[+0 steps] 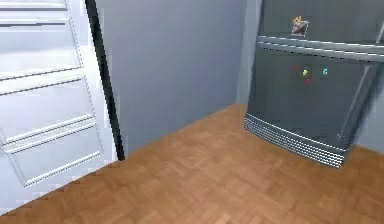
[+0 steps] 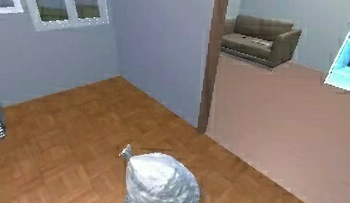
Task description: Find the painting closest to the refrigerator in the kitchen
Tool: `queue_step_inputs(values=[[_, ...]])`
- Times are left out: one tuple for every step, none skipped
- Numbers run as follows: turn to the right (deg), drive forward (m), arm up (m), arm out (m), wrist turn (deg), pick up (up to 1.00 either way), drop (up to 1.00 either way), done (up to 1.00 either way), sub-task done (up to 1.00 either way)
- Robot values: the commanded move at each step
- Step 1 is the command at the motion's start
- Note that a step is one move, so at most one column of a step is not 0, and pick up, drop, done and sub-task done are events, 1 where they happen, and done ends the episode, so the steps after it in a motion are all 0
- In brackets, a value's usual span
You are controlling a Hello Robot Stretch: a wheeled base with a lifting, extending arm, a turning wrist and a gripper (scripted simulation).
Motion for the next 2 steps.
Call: queue_step_inputs(values=[[3.0,0.0,0.0,0.0,0.0,0.0,0.0,0.0,0.0],[0.0,0.45,0.0,0.0,0.0,0.0,0.0,0.0,0.0]])
